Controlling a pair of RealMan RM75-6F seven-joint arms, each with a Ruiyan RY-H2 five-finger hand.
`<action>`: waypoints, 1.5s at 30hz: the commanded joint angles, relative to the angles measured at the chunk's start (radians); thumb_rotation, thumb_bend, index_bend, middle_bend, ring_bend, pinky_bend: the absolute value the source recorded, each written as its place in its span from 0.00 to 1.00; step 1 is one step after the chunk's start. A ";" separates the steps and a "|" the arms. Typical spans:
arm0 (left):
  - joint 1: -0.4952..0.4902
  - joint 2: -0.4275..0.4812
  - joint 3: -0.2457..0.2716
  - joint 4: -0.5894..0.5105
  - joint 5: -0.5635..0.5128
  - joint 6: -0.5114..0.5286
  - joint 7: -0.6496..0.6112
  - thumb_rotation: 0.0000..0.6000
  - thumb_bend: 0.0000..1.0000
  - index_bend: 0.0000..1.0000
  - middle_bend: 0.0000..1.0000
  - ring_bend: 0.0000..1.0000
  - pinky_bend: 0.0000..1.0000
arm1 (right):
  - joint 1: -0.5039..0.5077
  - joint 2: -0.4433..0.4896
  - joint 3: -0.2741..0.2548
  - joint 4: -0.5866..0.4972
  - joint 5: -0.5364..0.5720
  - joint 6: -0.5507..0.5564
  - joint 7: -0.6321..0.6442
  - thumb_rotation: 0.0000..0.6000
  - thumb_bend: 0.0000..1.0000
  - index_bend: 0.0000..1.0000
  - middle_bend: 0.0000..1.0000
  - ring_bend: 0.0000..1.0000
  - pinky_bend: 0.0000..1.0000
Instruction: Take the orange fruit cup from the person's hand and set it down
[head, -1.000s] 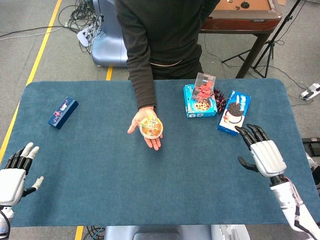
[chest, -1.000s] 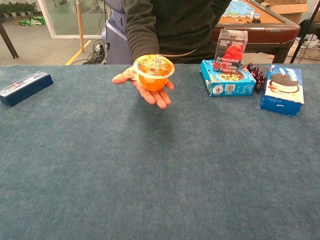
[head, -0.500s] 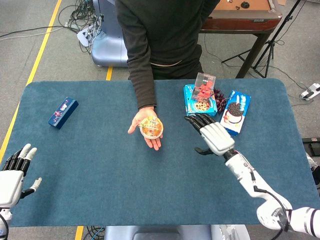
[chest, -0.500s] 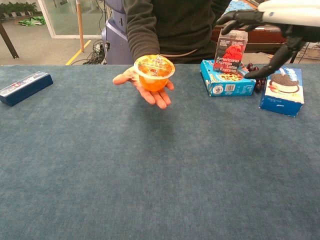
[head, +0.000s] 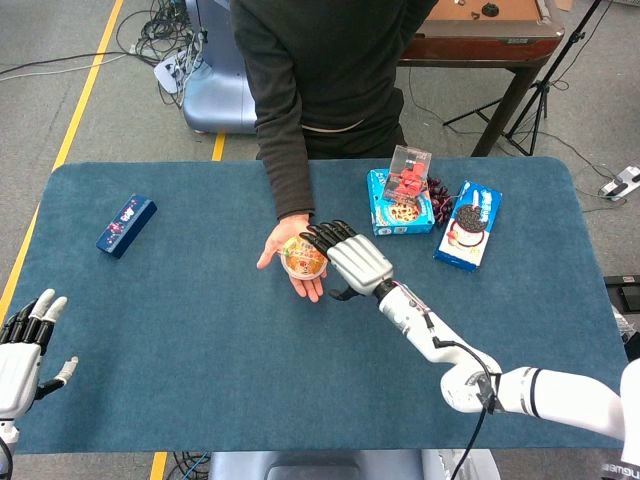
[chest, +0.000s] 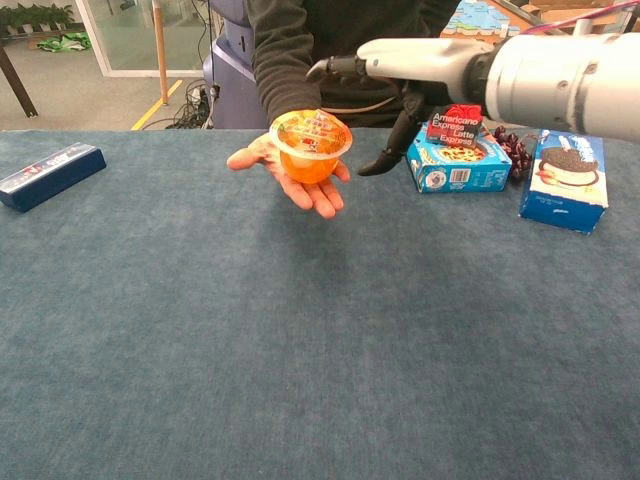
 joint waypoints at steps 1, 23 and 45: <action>0.001 0.001 0.000 0.000 0.000 0.001 0.000 1.00 0.30 0.00 0.00 0.03 0.10 | 0.036 -0.036 0.006 0.038 0.027 -0.012 -0.001 1.00 0.16 0.00 0.02 0.00 0.05; 0.013 0.011 -0.001 -0.004 -0.012 0.002 0.000 1.00 0.30 0.00 0.00 0.03 0.10 | 0.188 -0.188 -0.013 0.282 0.114 -0.070 0.049 1.00 0.19 0.02 0.15 0.02 0.16; 0.013 0.007 -0.004 0.009 -0.017 -0.006 -0.012 1.00 0.30 0.00 0.00 0.03 0.10 | 0.084 -0.107 -0.025 0.224 -0.114 0.084 0.261 1.00 0.39 0.40 0.39 0.31 0.60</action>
